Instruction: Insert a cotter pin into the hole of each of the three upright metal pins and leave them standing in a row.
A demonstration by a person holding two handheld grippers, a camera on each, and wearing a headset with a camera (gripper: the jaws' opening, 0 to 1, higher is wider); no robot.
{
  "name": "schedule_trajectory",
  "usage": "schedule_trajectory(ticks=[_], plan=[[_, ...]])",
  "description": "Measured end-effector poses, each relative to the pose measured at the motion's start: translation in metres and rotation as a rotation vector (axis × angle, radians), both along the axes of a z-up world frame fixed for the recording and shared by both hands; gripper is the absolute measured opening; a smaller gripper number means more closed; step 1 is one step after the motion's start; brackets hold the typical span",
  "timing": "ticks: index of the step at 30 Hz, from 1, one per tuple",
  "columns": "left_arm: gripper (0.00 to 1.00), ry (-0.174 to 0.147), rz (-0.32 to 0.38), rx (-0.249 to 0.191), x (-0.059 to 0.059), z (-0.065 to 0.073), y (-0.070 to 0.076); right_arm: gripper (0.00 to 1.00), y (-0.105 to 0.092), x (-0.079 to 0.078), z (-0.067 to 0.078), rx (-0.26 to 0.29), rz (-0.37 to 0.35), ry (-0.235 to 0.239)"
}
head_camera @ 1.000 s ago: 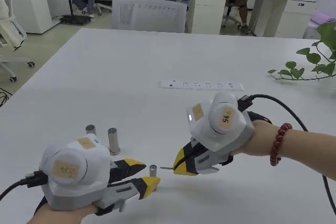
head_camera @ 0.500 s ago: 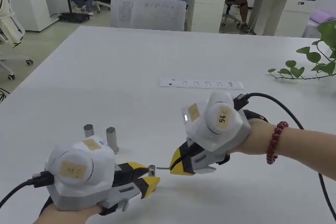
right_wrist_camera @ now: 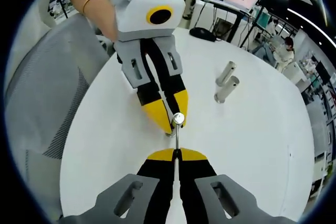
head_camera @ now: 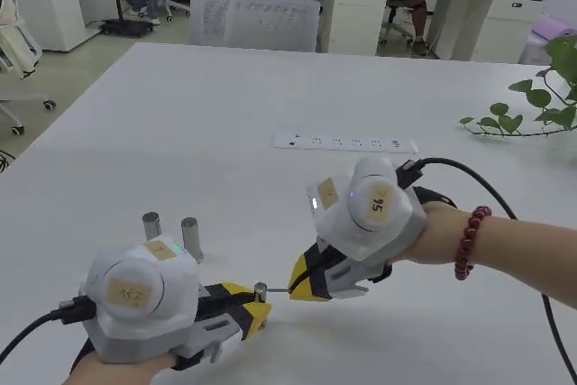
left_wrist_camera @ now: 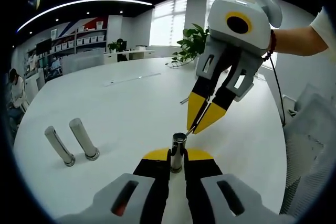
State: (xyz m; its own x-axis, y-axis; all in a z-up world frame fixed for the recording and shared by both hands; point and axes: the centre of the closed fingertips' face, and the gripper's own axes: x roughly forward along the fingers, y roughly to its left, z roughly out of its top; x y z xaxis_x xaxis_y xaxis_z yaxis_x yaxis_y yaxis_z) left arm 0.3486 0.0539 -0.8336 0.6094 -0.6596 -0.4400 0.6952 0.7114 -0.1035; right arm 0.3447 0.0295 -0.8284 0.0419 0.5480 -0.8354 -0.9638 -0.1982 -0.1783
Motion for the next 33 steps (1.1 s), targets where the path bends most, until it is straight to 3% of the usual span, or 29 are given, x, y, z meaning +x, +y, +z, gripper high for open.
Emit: schedule_trajectory(ticks=[20, 27, 33], plan=[[0.07, 0.004, -0.002, 0.004, 0.0003, -0.0004, -0.0008, 0.03, 0.0048, 0.0011, 0.0054, -0.065, 0.07, -0.073], [0.07, 0.0, -0.008, 0.009, -0.0002, -0.0009, -0.0012, 0.03, 0.0041, 0.0004, 0.0051, -0.069, 0.077, -0.077], [0.07, -0.002, -0.017, 0.011, -0.0009, -0.0011, -0.0018, 0.03, 0.0034, -0.0009, 0.0057, -0.048, 0.069, -0.053]])
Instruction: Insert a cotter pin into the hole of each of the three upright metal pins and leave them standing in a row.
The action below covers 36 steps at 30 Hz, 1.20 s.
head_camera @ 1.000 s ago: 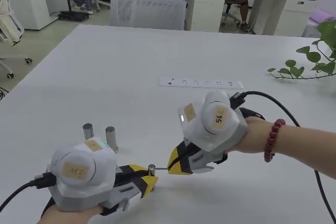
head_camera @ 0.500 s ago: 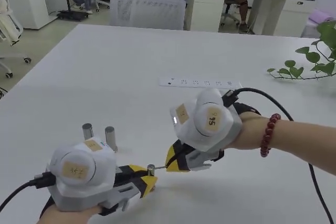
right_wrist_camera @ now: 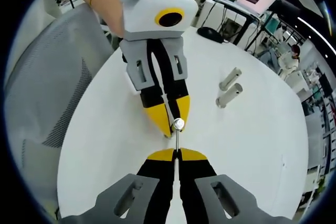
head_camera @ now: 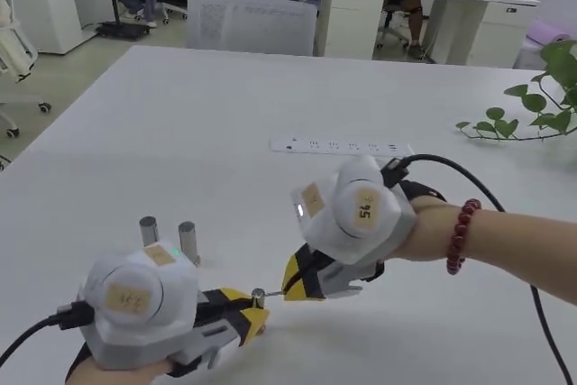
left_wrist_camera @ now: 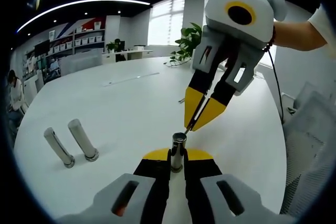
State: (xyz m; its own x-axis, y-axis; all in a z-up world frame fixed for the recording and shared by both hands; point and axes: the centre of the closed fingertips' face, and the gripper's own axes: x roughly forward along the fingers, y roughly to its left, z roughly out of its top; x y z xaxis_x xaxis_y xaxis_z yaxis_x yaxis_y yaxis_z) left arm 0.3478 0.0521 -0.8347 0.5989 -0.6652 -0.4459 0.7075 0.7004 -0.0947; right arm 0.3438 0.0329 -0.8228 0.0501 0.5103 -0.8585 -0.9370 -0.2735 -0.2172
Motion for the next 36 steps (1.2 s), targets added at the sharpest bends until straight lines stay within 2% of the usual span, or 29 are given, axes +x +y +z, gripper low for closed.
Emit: schedule_trajectory(ticks=[7, 13, 19, 36], plan=[[0.07, -0.005, -0.007, 0.004, -0.0001, -0.0001, -0.0001, 0.03, 0.0, -0.0005, -0.0012, 0.053, -0.036, 0.053], [0.07, -0.009, -0.018, 0.008, -0.0008, 0.0, -0.0013, 0.03, -0.0004, -0.0018, -0.0004, 0.044, 0.002, 0.021], [0.07, -0.013, -0.018, 0.013, -0.0015, 0.0, -0.0017, 0.03, 0.0, -0.0014, 0.0006, 0.041, 0.008, 0.016], [0.07, -0.027, -0.042, 0.026, -0.003, -0.0003, -0.0048, 0.03, 0.0074, -0.0054, 0.0004, 0.074, 0.014, 0.04]])
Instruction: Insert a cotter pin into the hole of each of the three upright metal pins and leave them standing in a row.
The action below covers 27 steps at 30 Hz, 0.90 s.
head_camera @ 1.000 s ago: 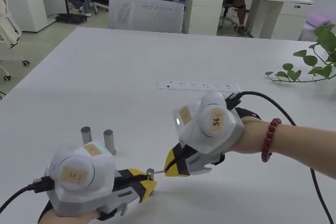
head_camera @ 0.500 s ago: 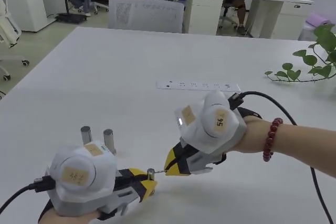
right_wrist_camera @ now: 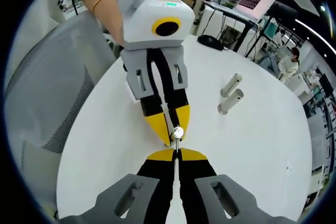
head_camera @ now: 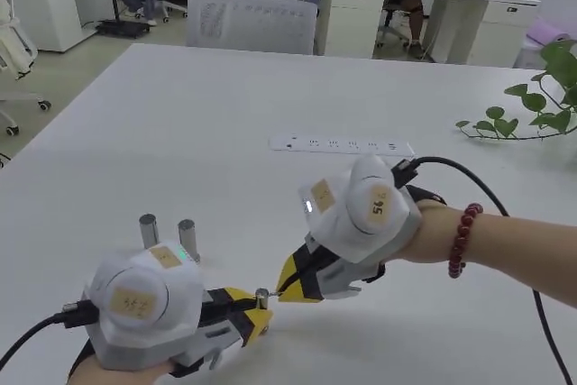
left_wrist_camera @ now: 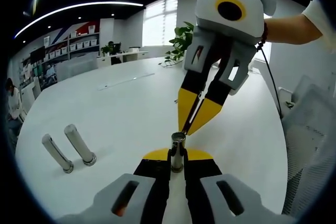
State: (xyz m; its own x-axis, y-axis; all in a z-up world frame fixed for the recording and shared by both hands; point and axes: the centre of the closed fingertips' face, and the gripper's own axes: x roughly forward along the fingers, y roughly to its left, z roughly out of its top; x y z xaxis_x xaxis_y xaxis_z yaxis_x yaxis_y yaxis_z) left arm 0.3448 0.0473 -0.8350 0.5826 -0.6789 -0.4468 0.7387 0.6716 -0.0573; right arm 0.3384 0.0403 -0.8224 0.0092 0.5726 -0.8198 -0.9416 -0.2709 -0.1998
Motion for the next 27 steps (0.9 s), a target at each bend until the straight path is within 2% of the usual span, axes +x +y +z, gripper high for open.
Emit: schedule_trajectory(ticks=[23, 27], plan=[[0.07, 0.002, -0.005, -0.008, -0.0004, -0.0008, -0.0019, 0.04, 0.0074, -0.0029, 0.0004, 0.032, -0.02, 0.039], [0.07, 0.0, -0.004, -0.008, 0.0005, -0.0009, -0.0023, 0.05, 0.0072, -0.0019, 0.0043, 0.054, -0.056, 0.077]])
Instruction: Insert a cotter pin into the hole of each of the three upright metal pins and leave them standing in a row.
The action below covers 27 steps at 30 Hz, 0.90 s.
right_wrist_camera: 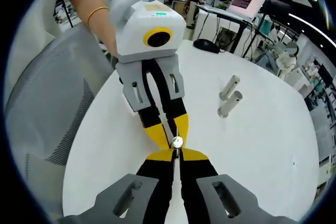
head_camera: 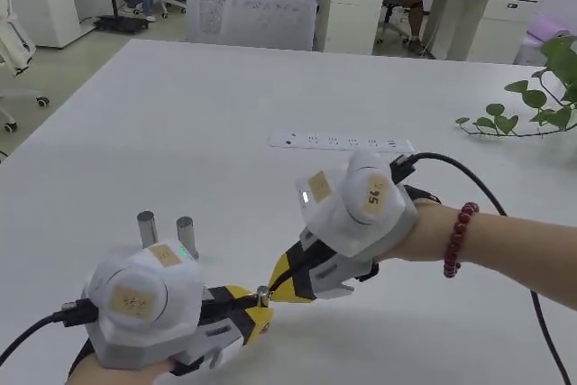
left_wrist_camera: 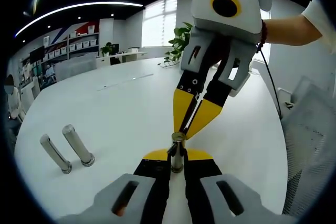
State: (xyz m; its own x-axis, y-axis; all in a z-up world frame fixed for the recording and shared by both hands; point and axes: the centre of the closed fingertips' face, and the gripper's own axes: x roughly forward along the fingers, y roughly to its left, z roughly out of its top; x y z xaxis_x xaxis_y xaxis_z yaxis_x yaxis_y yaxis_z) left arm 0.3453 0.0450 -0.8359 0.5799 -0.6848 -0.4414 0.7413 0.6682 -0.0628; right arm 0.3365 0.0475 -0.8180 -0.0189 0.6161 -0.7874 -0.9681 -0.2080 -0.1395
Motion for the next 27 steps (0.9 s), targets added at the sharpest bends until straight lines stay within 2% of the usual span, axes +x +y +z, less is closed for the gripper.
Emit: schedule_trajectory(ticks=[8, 14, 27], plan=[[0.07, 0.0, 0.0, -0.002, 0.0011, -0.0001, -0.0006, 0.08, -0.0041, -0.0003, 0.0001, -0.006, -0.022, 0.021], [0.07, 0.0, 0.001, -0.002, 0.001, -0.0002, -0.0007, 0.07, -0.009, -0.0003, -0.0022, -0.02, -0.028, 0.023], [0.07, 0.001, -0.002, -0.003, 0.0003, -0.0001, -0.0009, 0.05, -0.0081, 0.0003, -0.0026, -0.012, -0.032, 0.016]])
